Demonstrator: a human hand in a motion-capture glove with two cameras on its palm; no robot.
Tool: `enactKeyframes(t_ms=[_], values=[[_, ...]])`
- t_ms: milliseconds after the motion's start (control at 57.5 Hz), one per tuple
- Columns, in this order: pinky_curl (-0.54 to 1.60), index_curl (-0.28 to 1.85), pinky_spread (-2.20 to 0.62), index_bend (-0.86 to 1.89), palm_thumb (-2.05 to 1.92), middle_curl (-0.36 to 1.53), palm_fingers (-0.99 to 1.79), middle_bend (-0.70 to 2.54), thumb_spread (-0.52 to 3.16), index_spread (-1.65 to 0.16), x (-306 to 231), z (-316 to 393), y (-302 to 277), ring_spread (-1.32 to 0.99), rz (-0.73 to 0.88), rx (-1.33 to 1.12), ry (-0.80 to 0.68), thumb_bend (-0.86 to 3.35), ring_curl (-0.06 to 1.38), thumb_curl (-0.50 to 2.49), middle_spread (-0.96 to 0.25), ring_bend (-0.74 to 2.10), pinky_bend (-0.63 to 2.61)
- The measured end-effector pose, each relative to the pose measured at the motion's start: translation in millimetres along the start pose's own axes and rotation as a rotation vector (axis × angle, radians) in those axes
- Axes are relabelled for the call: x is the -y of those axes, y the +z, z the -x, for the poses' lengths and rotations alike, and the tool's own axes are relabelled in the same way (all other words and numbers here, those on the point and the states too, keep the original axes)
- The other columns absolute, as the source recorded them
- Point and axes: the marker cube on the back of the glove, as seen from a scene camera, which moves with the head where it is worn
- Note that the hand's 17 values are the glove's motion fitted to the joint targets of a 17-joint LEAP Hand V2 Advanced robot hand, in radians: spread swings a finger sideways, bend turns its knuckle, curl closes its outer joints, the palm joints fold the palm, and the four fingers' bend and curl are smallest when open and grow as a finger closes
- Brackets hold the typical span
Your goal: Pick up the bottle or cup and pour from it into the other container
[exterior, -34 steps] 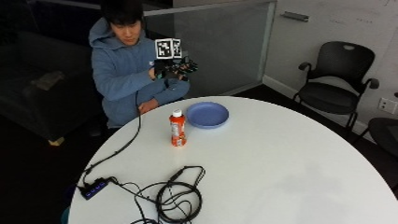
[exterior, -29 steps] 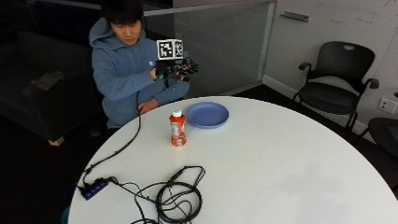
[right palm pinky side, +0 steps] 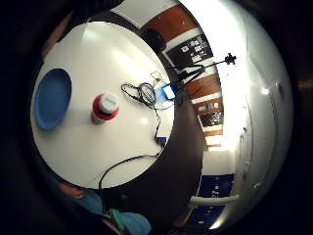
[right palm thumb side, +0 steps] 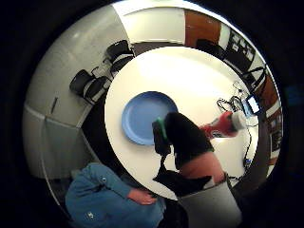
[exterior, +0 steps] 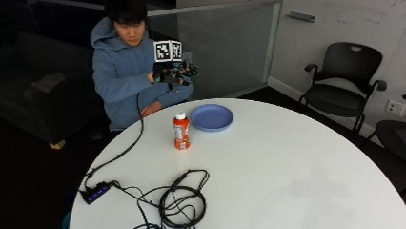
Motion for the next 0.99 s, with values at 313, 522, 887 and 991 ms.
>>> enactKeyframes(t_ms=[313,522,887,991], values=[[0.23,0.2,0.17,0.15,0.47,0.29,0.06,0.22,1.11,-0.36,-34,-69,13,0.07,-0.085,0.058,0.184,-0.02,0.23,0.3,-0.01,0.41,0.58],[0.24,0.22,0.17,0.15,0.4,0.3,0.07,0.21,1.08,-0.35,-59,-124,32,0.07,-0.084,0.167,0.293,-0.04,0.25,0.3,0.0,0.42,0.57],[0.25,0.23,0.17,0.14,0.32,0.32,0.06,0.2,0.97,-0.34,-91,-204,93,0.07,-0.037,0.587,0.374,-0.03,0.26,0.3,0.0,0.41,0.58],[0.25,0.23,0.17,0.15,0.34,0.32,0.05,0.2,0.95,-0.34,-98,-213,125,0.07,-0.066,0.713,0.386,-0.03,0.27,0.31,0.0,0.41,0.57]])
